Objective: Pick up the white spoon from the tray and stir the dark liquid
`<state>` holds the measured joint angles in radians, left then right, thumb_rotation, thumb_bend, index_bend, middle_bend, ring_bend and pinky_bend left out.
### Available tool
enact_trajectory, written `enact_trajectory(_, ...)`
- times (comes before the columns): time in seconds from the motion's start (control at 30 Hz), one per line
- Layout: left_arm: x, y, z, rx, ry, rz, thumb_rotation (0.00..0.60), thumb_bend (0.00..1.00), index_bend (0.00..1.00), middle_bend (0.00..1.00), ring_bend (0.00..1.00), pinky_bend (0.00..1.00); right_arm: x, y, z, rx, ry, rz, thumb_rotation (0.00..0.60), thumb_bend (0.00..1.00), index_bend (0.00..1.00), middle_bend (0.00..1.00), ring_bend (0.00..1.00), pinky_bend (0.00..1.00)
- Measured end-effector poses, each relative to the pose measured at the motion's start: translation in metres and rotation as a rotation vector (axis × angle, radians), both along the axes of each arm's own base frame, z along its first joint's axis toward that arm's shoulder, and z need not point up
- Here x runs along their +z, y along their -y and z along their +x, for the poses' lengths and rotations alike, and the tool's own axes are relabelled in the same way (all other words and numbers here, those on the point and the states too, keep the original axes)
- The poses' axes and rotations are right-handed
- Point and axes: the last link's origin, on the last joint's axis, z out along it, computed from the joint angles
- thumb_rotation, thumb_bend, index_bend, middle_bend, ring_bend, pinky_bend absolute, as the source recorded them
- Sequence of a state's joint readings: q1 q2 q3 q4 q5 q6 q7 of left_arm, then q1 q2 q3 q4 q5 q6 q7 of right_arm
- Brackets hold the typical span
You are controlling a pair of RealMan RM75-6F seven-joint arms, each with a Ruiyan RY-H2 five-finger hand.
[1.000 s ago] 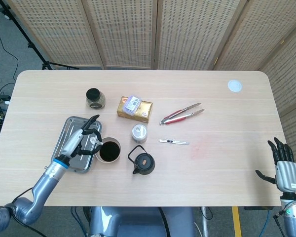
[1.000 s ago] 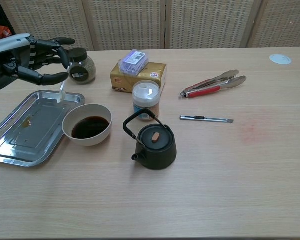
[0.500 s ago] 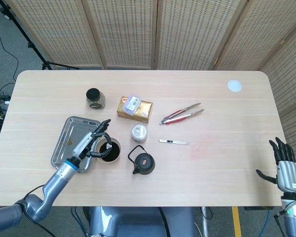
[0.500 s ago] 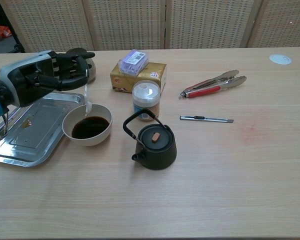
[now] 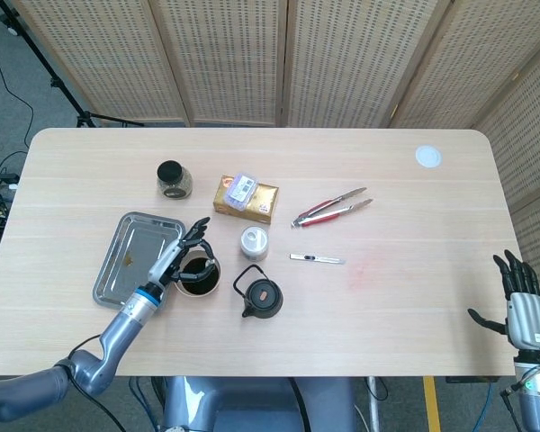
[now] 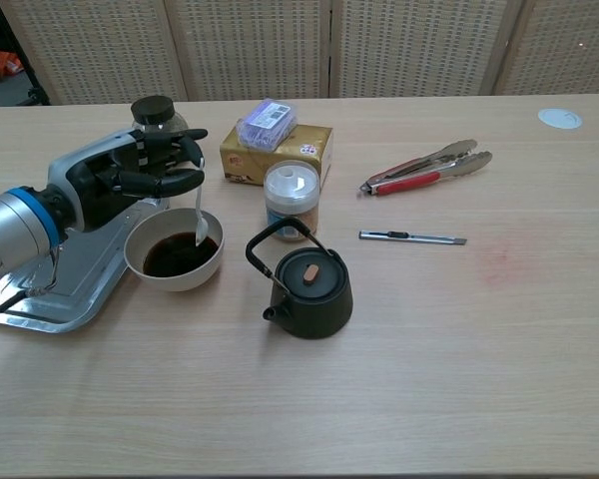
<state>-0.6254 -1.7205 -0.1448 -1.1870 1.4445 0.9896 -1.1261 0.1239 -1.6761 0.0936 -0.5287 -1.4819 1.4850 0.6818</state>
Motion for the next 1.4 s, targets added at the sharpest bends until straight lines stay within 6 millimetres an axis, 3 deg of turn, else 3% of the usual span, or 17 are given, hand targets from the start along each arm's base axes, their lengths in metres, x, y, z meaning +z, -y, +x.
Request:
enact_trajectory(0.87, -0.027, -0.011, -0.008, 0.046, -0.027, -0.004, 0.6, 0.38, 0.67, 0.0, 0.0, 0.0, -0.001, 0.0, -0.001, -0.015, 0.035, 0.003, 0.6, 0.0, 0.02, 0.0, 0.0, 0.0)
enact_trajectory(1.4, -0.03, 0.005, 0.006, -0.014, -0.007, -0.018, 0.6, 0.39, 0.68, 0.0, 0.0, 0.0, -0.001, -0.002, -0.002, -0.021, 0.041, 0.005, 0.6, 0.0, 0.02, 0.0, 0.0, 0.0)
